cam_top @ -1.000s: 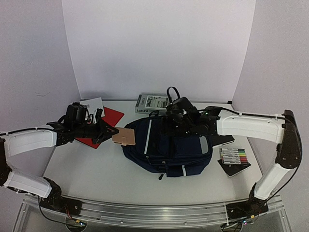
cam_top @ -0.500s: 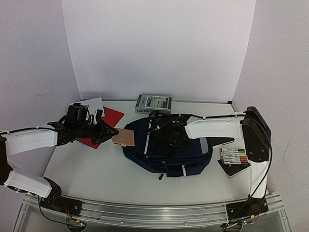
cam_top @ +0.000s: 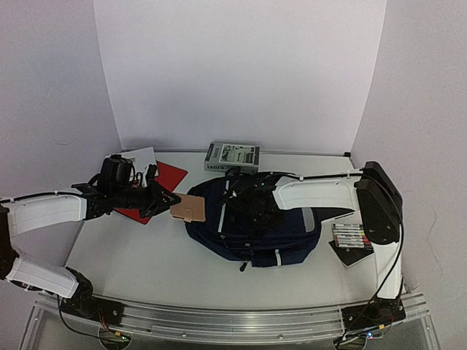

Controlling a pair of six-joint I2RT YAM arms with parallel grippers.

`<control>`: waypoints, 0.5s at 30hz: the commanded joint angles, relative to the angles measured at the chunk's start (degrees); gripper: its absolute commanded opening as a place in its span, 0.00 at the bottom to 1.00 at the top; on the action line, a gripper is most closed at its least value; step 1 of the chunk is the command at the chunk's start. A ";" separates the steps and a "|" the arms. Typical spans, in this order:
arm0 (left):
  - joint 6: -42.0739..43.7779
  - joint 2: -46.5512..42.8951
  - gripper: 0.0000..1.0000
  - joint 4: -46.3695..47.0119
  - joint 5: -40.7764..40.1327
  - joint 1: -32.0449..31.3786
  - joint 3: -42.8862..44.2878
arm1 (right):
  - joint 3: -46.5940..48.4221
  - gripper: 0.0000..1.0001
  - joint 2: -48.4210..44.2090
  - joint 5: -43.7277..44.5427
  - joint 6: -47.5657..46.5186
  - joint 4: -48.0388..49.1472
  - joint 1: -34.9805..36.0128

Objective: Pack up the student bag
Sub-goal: Place the personal item in the student bag.

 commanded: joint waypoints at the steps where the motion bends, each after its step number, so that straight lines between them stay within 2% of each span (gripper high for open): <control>1: 1.04 1.90 0.00 4.33 1.98 -1.44 5.41 | 1.68 0.08 -0.49 2.48 0.96 -1.60 -0.42; 6: -1.20 8.82 0.00 8.95 3.93 -4.29 9.81 | 0.50 0.00 -4.53 0.36 1.02 0.77 -0.57; 15: -4.04 19.60 0.00 15.79 6.28 -8.92 18.23 | -6.34 0.00 -13.98 -4.67 1.16 10.18 -1.62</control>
